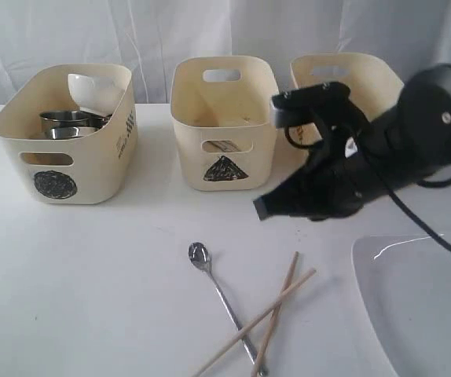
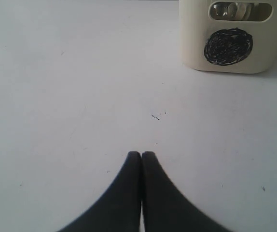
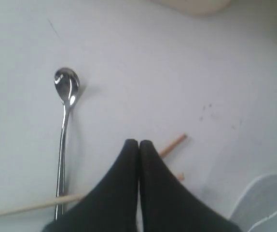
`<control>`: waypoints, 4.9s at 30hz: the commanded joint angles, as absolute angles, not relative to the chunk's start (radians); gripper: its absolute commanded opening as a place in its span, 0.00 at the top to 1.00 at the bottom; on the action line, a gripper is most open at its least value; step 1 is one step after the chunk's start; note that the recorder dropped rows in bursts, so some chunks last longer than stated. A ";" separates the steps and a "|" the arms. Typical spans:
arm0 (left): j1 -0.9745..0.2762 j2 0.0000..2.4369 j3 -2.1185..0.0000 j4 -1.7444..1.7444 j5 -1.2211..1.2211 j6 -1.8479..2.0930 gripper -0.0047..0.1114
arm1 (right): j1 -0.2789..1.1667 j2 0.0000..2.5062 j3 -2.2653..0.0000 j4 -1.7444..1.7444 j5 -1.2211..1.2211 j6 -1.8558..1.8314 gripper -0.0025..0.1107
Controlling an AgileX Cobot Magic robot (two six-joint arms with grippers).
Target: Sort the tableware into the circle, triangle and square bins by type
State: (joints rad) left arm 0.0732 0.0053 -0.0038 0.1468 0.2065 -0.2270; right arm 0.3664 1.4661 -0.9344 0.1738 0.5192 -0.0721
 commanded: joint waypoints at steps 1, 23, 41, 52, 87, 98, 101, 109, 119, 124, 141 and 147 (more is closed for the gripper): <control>0.068 0.000 0.000 0.139 0.202 -0.229 0.96 | 0.360 1.323 -0.756 0.167 0.370 -0.048 0.98; 0.068 0.000 0.000 0.139 0.202 -0.229 0.96 | 0.360 0.868 -0.487 0.223 0.684 0.075 0.98; 0.068 0.000 0.000 0.139 0.202 -0.229 0.96 | 0.360 1.027 -0.476 0.608 0.655 -0.211 0.80; 0.068 0.000 0.000 0.139 0.202 -0.229 0.96 | 0.360 1.166 -0.497 0.995 0.741 -0.587 0.80; 0.068 0.000 0.000 0.139 0.202 -0.229 0.96 | 0.360 1.659 -0.687 0.925 0.472 -0.644 0.69; 0.068 0.000 0.000 0.139 0.202 -0.229 0.96 | 0.360 1.659 -0.687 0.821 0.465 -0.621 0.59; 0.068 0.000 0.000 0.139 0.202 -0.229 0.96 | 0.360 1.659 -0.694 0.775 0.462 -0.594 0.59; 0.068 0.000 0.000 0.139 0.202 -0.229 0.96 | 0.360 1.659 -0.829 0.610 0.524 -0.608 0.59; 0.068 0.000 0.000 0.139 0.202 -0.229 0.96 | 0.360 1.659 -0.902 0.542 0.582 -1.407 0.59; 0.068 0.000 0.000 0.139 0.202 -0.229 0.96 | 0.360 1.682 -0.905 0.559 0.560 -1.635 0.59; 0.068 0.000 0.000 0.139 0.202 -0.229 0.96 | 0.453 1.765 -0.905 0.605 0.597 -1.649 0.59; 0.068 0.000 0.000 0.139 0.202 -0.229 0.96 | 0.453 1.807 -0.905 0.598 0.597 -1.649 0.59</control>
State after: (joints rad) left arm 0.0732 0.0053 -0.0038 0.1468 0.2065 -0.2270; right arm 0.4499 1.7998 -0.9000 0.6014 0.5931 -1.6400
